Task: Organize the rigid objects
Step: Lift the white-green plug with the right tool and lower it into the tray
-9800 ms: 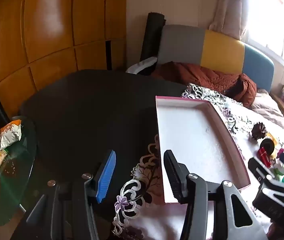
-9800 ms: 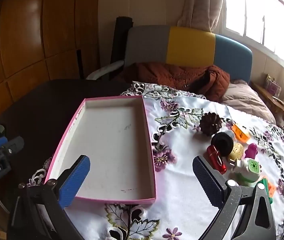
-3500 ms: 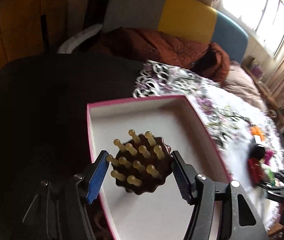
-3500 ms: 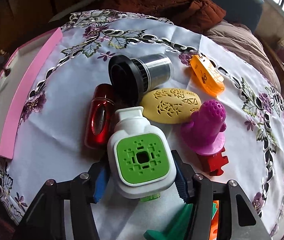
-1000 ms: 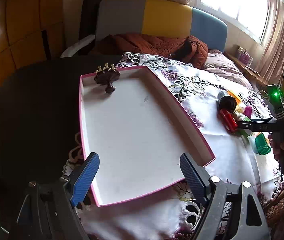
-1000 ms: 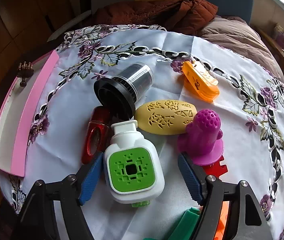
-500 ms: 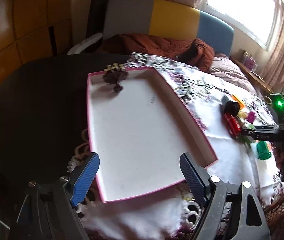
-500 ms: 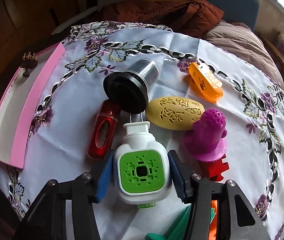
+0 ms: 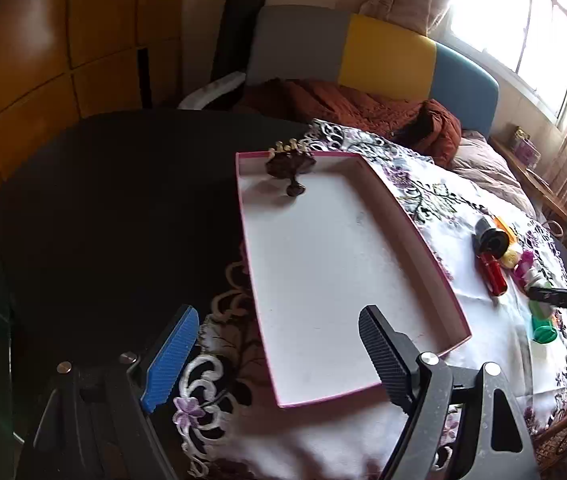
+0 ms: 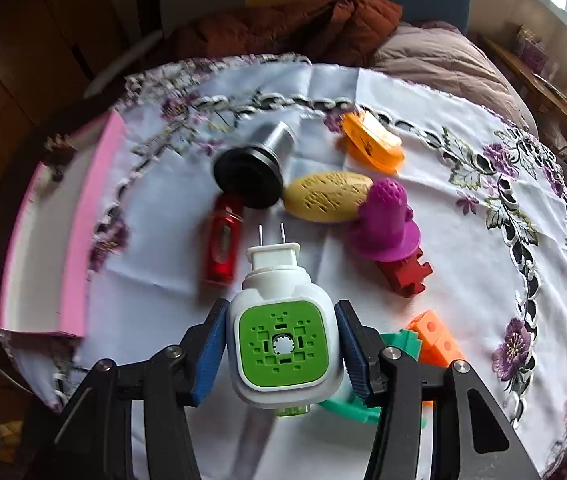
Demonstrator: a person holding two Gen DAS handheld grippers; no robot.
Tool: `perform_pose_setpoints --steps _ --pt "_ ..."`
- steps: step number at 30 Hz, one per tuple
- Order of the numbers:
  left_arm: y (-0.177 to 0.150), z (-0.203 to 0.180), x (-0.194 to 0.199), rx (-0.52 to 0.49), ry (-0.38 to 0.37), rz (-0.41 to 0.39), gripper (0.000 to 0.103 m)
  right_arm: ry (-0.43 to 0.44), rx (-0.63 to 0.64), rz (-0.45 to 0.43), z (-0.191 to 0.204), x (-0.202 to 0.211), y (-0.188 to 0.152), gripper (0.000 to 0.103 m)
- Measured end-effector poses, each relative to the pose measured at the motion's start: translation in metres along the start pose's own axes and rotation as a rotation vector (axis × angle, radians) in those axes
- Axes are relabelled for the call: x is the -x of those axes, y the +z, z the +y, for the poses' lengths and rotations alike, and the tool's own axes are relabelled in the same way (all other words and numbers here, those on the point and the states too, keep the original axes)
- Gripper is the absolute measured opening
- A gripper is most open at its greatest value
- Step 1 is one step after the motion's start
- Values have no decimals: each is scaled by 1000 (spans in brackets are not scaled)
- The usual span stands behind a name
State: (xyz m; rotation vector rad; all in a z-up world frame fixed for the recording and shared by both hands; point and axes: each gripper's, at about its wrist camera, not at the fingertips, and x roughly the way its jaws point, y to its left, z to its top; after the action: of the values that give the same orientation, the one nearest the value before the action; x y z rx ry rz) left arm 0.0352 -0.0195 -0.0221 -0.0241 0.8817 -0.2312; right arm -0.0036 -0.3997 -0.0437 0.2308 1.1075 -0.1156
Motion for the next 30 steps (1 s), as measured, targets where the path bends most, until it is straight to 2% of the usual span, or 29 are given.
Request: perform_pose_setpoints --steps 6,12,19,25,30 --pt "-2 9 1 24 9 1 84 126 76 -74 63 23 12 53" --pt "-3 16 4 37 9 -2 84 254 180 -33 147 1 30 54" --pt "-3 27 4 55 27 -3 84 295 208 35 213 -39 43 54" --pt "-5 42 -2 85 43 9 84 278 179 43 241 -63 69 54" --pt "-7 57 -9 118 57 19 84 262 107 38 261 -82 87 54"
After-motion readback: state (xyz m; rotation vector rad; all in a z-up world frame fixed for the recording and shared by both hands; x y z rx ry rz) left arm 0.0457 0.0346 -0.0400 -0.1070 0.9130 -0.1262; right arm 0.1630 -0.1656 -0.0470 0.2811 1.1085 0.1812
